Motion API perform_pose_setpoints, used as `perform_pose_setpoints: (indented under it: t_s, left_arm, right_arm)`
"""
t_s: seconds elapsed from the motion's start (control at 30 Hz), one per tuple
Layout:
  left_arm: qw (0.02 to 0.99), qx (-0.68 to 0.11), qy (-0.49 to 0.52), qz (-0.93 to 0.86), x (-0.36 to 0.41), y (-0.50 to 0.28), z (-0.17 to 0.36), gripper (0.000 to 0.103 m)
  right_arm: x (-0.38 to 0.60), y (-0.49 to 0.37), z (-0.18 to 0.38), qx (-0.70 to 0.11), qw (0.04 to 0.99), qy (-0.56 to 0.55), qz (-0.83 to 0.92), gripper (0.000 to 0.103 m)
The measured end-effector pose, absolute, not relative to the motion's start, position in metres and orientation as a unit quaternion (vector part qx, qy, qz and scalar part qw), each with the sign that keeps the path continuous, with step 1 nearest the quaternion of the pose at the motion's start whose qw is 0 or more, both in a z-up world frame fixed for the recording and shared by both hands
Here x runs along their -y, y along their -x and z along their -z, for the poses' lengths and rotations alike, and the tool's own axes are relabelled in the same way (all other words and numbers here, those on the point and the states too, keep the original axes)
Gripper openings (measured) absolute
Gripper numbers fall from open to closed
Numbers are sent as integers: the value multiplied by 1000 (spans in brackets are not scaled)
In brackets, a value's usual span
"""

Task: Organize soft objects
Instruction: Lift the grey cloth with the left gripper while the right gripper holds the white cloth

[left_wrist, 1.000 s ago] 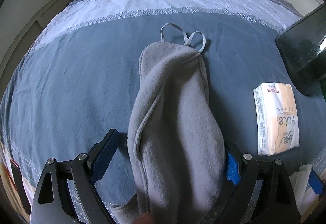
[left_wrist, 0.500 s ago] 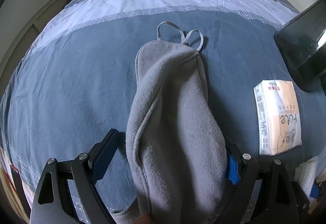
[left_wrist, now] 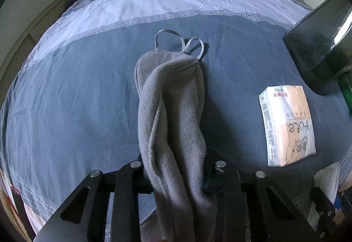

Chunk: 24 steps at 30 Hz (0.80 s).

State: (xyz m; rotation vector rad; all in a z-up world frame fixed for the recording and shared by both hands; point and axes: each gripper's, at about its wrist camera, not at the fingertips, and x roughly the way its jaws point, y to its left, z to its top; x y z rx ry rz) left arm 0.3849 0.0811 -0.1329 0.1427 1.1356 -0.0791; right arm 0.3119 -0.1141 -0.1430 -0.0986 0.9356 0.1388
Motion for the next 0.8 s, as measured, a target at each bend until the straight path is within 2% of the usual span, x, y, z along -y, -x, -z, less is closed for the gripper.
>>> perform_pose_setpoints:
  t_s: [0.13,0.8]
  left_arm:
    - [845,-530,-61,41,-82,-383,129,15]
    - [851,-520,-61,32,-83,-374,114,14]
  right_arm:
    - [116,-310,140,-445,892,42,-66,9]
    - [118,-307,127,-431,899,46,-58,9]
